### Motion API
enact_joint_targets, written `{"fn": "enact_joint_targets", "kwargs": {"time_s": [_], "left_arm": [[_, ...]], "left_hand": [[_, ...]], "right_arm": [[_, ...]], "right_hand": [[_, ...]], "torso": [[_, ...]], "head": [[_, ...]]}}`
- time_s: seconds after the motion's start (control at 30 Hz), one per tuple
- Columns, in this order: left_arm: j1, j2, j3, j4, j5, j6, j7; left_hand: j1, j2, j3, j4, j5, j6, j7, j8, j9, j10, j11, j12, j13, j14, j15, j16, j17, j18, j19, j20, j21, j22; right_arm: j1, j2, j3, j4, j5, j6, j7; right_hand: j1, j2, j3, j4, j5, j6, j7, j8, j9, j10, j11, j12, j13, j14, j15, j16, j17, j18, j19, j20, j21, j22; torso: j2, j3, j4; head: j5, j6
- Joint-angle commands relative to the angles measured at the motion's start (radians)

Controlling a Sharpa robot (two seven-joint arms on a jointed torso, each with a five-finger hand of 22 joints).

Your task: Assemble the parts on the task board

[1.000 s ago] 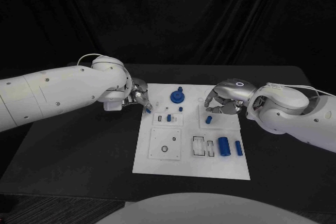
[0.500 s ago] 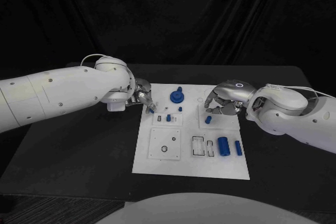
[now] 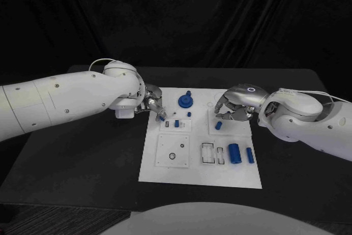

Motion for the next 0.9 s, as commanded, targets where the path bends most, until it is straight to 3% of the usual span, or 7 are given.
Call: {"fn": "enact_joint_targets", "kwargs": {"time_s": [0.03,0.3,0.9], "left_arm": [[-0.003,0.001,0.000,0.006,-0.002,0.017,0.017],[-0.007,0.002,0.000,0.010,-0.002,0.013,0.018],[-0.033,0.015,0.000,-0.004,-0.002,-0.016,0.040]], "left_hand": [[-0.006,0.007,0.011,-0.006,0.002,-0.001,-0.004,-0.003,-0.001,0.106,-0.007,0.004,0.262,0.106,-0.004,0.003,0.263,-0.002,-0.003,-0.006,-0.004,0.205],[-0.008,0.008,0.012,-0.005,0.002,-0.001,-0.004,-0.005,-0.002,0.106,-0.007,0.004,0.262,0.106,-0.004,0.003,0.263,-0.002,-0.002,-0.006,-0.004,0.205],[-0.008,0.013,0.019,-0.009,0.008,0.001,-0.004,-0.008,-0.006,0.106,-0.007,0.004,0.262,0.106,-0.004,0.003,0.263,-0.001,-0.005,-0.006,-0.008,0.203]], "right_arm": [[-0.003,0.000,0.001,0.000,-0.001,-0.011,-0.016],[-0.003,0.000,0.001,0.001,-0.001,-0.011,-0.016],[-0.003,-0.004,0.001,0.003,0.001,-0.007,-0.015]], "right_hand": [[0.013,0.000,0.004,-0.002,0.005,0.005,0.004,-0.005,-0.001,-0.008,0.000,-0.006,0.059,0.008,0.002,-0.006,-0.001,0.014,-0.008,0.002,-0.003,0.101],[0.013,0.000,0.004,-0.002,0.005,0.005,0.004,-0.005,-0.001,-0.008,0.000,-0.006,0.059,0.008,0.002,-0.006,-0.001,0.014,-0.008,0.002,-0.003,0.101],[0.013,-0.001,0.004,-0.002,0.006,0.005,0.005,-0.006,-0.002,-0.009,0.000,-0.007,0.057,0.007,0.002,-0.009,-0.003,0.014,-0.009,0.002,-0.006,0.100]], "torso": [[0.000,0.0013,-0.0006],[0.000,0.0004,0.0011],[0.001,0.0000,0.0012]], "head": [[0.002,0.000],[0.005,0.000],[0.002,0.000]]}}
